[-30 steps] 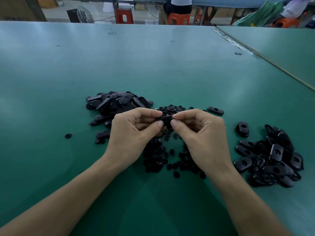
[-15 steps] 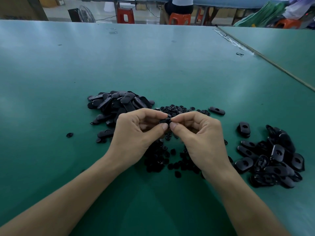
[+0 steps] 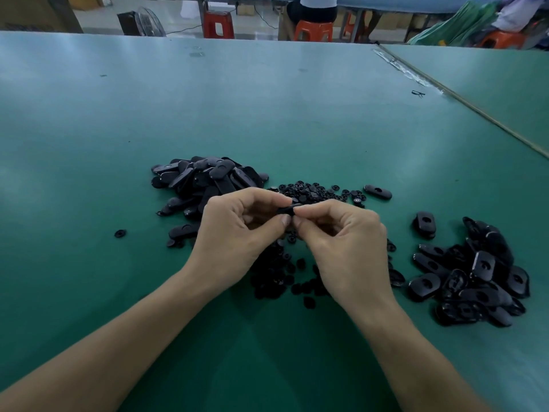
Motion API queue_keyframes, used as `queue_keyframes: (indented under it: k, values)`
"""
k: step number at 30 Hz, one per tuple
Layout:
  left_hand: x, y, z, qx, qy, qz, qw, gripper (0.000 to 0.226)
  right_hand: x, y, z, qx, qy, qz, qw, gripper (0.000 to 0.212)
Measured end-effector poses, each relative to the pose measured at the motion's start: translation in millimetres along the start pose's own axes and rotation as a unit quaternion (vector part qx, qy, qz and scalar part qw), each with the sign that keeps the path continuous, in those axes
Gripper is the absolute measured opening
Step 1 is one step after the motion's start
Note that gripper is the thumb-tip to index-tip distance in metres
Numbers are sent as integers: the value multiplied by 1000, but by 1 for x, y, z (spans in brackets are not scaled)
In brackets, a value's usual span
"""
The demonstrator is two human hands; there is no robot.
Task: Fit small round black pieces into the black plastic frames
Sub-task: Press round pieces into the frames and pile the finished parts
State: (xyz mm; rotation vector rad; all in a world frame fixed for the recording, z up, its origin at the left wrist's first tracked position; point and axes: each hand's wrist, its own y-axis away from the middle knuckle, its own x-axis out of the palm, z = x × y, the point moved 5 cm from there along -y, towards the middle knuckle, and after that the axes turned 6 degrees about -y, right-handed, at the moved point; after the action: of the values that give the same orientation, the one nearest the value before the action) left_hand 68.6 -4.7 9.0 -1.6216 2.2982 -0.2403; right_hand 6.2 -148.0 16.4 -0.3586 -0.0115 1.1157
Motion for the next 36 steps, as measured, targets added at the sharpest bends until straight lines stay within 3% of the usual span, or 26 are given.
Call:
queue_keyframes:
  k: [15,19,26,36]
  values:
    - [-2,-3,1,-14,0,-21,1000,26,8,6,16,-91,122,27,988,20]
    - [0,-3,2,-6,-16,2,1000,30,-4,-3,9,-56,118,30,991,29]
    - [1,-1,3,-12,-12,19,1000,29,-10,-11,2,-6,29,80,996,21]
    - [1,0,5,-37,8,8,999,23,-7,-11,3,-12,62,79,995,20]
